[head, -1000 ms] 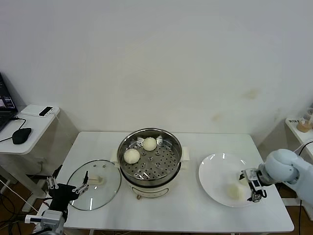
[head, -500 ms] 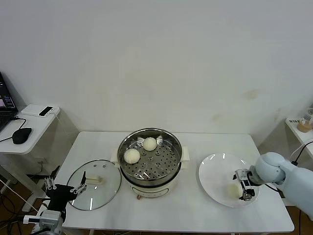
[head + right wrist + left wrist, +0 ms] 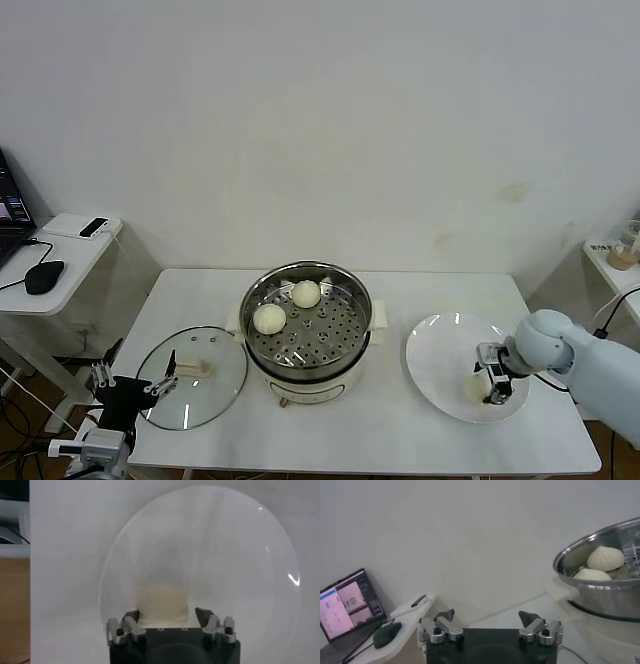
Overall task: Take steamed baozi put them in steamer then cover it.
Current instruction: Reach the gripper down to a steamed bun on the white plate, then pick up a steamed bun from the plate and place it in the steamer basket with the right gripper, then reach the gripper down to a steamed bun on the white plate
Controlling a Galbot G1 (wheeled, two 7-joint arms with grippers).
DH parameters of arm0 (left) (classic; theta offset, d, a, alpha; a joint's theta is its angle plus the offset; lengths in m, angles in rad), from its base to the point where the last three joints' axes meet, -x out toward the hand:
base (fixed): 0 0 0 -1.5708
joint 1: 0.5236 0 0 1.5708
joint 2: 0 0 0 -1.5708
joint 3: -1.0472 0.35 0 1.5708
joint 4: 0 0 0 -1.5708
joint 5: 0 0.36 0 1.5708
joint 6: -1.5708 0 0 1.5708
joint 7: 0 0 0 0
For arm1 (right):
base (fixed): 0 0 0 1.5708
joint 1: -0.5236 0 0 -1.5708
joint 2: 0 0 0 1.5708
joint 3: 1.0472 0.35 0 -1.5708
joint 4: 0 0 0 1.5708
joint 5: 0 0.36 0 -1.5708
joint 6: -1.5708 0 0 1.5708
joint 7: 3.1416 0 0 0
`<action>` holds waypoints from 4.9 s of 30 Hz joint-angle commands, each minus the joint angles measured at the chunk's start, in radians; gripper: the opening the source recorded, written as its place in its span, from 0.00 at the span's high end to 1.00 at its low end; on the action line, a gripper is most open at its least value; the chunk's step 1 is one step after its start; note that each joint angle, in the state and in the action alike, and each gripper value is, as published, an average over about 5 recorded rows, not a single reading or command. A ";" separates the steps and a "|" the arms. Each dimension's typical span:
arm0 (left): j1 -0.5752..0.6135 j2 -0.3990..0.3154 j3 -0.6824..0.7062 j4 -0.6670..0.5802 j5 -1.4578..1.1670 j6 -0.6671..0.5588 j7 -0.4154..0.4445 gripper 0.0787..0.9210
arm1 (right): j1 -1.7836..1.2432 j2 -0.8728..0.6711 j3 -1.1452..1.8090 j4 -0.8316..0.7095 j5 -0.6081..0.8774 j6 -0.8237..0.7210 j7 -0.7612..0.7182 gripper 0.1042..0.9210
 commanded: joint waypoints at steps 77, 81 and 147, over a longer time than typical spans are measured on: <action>0.015 -0.029 -0.054 -0.044 -0.007 -0.001 -0.002 0.12 | 0.850 0.785 -0.694 -0.099 0.239 0.357 -0.111 0.41; 0.013 -0.031 -0.051 -0.045 -0.007 -0.001 -0.002 0.12 | 0.853 0.782 -0.697 -0.100 0.231 0.380 -0.135 0.41; -0.002 0.037 0.001 -0.010 -0.009 -0.001 -0.002 0.12 | -0.206 -0.077 0.405 -0.099 -0.122 0.207 -0.075 0.12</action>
